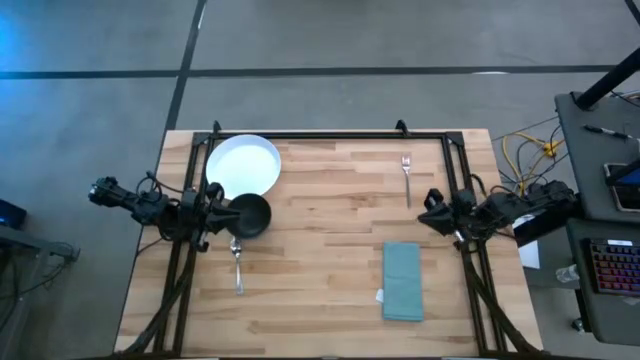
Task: Set table place
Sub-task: Move the white plate to the center of the table
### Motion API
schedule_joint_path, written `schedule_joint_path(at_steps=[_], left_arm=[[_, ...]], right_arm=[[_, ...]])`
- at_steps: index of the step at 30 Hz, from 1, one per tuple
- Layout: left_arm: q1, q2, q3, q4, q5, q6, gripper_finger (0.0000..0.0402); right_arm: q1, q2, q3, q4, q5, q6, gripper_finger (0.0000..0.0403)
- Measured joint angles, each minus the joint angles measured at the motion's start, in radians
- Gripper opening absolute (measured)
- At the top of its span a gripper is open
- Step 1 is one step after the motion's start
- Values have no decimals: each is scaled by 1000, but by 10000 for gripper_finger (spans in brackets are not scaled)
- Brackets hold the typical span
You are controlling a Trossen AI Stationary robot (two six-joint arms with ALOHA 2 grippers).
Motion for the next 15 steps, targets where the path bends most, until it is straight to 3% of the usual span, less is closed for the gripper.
schedule_joint_path(at_steps=[3,6,10,15], left_arm=[[0,0,0,0,0,0,37],[0,0,0,0,0,0,37],[0,0,0,0,0,0,37],[0,0,0,0,0,0,37]], right_arm=[[0,24,0,103,1,-54,27],[0,56,0,142,30,29,27],[0,116,0,137,174,354,27],[0,204,0,149,394,435,27]])
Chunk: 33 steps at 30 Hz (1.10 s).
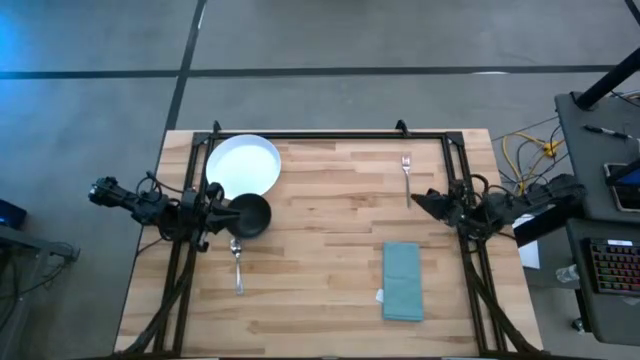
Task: Set table place
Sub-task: Move the white plate to the center of the table
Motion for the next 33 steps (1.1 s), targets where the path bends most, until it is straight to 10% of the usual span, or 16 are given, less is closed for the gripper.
schedule_joint_path(at_steps=[8,20,33], left_arm=[[0,3,0,131,-16,0,37],[0,-5,0,794,-53,128,37],[0,3,-1,783,-267,371,37]], right_arm=[[0,174,120,180,-29,-17,27],[0,347,507,-226,44,-241,27],[0,348,732,-354,52,-211,27]])
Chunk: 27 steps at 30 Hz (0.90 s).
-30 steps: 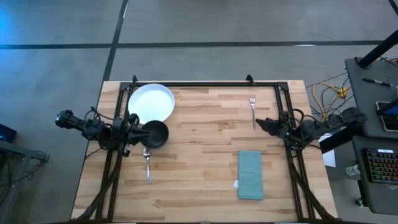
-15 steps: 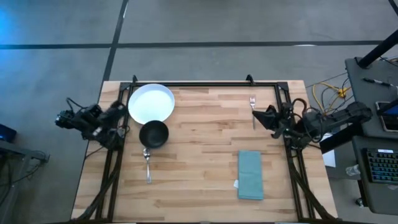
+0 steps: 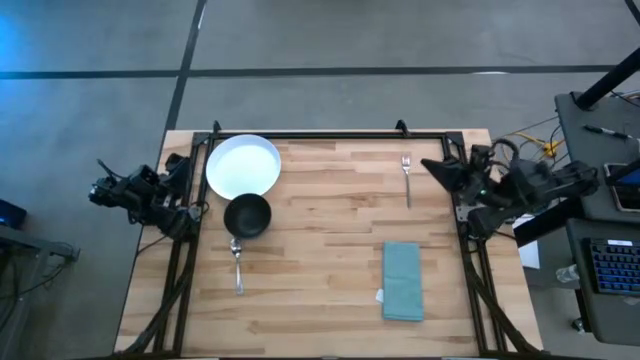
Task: Set table place
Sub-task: Move the white plate to the center of the table
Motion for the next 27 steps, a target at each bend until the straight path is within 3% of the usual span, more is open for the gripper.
schedule_joint_path(at_steps=[6,10,17,19,23,27], left_arm=[[0,22,4,-1,10,-6,37],[0,81,22,-6,26,-90,37],[0,382,126,-92,22,-219,37],[1,475,169,-89,-29,-194,37],[33,587,251,-90,-226,-138,37],[119,633,304,-131,-250,-141,37]], right_arm=[[0,28,58,0,0,-96,27],[0,60,80,-2,0,-109,27],[-3,120,101,-2,1,-240,27],[-19,137,100,-6,0,-240,27],[-73,154,100,-54,2,-214,27],[-145,165,100,-170,0,-117,27]])
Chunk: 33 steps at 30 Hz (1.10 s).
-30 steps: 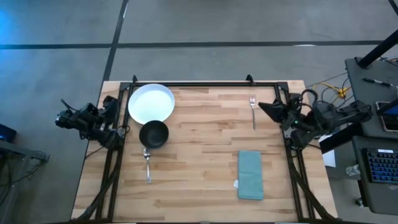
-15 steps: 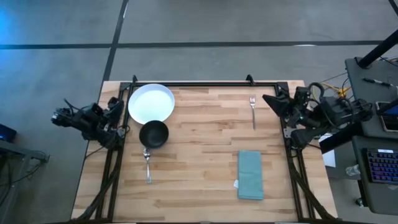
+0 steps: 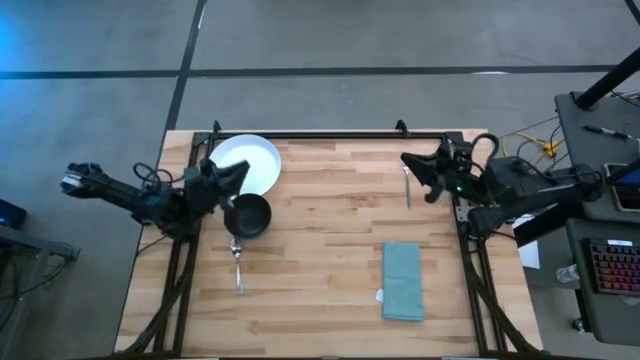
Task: Set table place
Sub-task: Move the white plate to the center of the table
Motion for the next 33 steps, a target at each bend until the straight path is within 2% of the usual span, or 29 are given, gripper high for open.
schedule_joint_path(at_steps=[2,6,8,11,17,23,27,33], left_arm=[[53,9,16,-111,56,-61,37],[223,41,63,-345,393,-276,36],[318,65,91,-445,524,-348,36],[459,97,168,-635,649,-370,36],[690,219,394,-1179,852,-323,36],[809,403,588,-1502,862,-253,36],[852,538,649,-1555,862,-257,36],[858,737,678,-1567,884,-308,36]], right_arm=[[-30,1,0,-62,-11,36,27],[-85,23,-1,-159,-78,86,27],[-106,33,-2,-179,-88,89,27],[-131,45,-2,-193,-88,89,27],[-145,58,-2,-246,-88,75,27],[-164,65,-2,-373,-86,116,27],[-197,67,-2,-441,-83,147,27],[-226,67,-2,-456,-87,121,27]])
